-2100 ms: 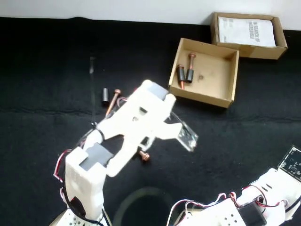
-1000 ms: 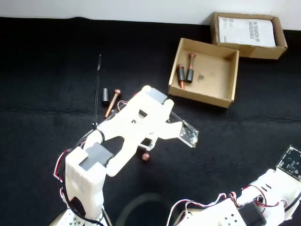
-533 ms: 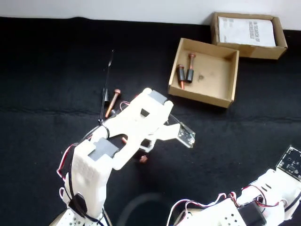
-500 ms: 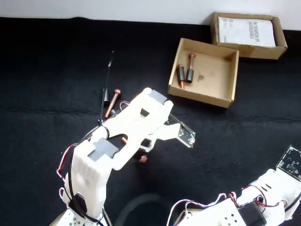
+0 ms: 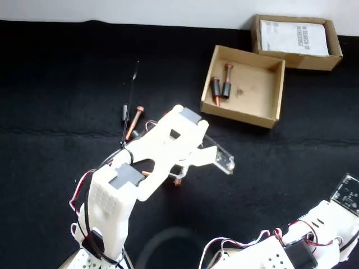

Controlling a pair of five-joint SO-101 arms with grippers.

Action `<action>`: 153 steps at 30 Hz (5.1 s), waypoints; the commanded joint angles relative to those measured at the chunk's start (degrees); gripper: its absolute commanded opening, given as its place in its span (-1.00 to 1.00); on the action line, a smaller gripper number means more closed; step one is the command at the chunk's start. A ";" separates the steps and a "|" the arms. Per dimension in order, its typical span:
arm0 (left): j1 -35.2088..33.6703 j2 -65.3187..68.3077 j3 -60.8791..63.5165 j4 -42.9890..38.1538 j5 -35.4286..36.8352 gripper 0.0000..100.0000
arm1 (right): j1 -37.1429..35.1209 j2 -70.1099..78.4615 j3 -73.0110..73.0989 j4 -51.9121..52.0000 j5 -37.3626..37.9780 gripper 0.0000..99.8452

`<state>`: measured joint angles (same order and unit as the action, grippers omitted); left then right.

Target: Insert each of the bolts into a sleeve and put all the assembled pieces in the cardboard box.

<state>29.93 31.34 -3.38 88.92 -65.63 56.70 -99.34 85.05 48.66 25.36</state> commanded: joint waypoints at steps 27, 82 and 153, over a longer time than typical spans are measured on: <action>-6.64 -0.22 -42.33 7.30 59.43 -0.98 | -40.22 -0.31 2.51 -1.36 -20.13 -0.98; -17.45 -26.15 -85.93 12.48 74.55 -0.98 | -87.25 -0.40 15.43 -39.43 -25.67 -0.98; -2.15 -83.30 43.91 -65.67 87.21 -0.98 | -87.96 0.13 17.98 -38.99 -25.67 -0.98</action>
<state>27.30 -51.74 45.49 22.64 21.32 -30.86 -99.34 94.90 10.59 0.13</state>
